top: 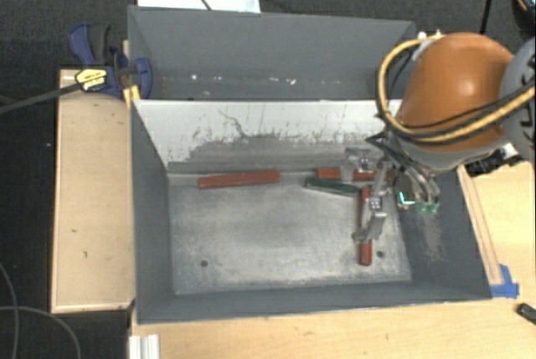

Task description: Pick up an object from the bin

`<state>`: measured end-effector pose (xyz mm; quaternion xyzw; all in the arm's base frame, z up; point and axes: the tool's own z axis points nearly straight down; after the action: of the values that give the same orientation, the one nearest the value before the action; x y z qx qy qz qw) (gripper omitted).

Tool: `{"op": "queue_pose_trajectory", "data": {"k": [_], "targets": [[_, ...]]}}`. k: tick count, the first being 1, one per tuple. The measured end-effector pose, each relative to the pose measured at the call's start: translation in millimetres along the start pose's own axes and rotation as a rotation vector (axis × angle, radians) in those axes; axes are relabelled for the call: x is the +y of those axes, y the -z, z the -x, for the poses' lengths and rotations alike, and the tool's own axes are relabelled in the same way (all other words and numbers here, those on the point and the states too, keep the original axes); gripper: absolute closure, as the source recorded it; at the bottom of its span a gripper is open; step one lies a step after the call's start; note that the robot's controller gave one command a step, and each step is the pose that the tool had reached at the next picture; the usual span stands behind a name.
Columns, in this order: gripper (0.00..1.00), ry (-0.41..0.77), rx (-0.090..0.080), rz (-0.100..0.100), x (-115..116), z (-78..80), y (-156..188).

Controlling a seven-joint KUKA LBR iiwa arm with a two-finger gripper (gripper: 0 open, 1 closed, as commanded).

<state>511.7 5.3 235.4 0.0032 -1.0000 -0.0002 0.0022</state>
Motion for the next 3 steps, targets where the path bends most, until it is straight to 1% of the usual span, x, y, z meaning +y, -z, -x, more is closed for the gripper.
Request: {"op": "queue_pose_trajectory", "data": {"k": [1, 2, 3], "targets": [[0.00, 0.100, 0.003, -0.001, -45, -23.9, -101], [0.00, 0.494, -0.004, -0.002, -83, 26.6, -166], [1.00, 0.493, -0.007, 0.000, -81, 27.6, -165]]}}
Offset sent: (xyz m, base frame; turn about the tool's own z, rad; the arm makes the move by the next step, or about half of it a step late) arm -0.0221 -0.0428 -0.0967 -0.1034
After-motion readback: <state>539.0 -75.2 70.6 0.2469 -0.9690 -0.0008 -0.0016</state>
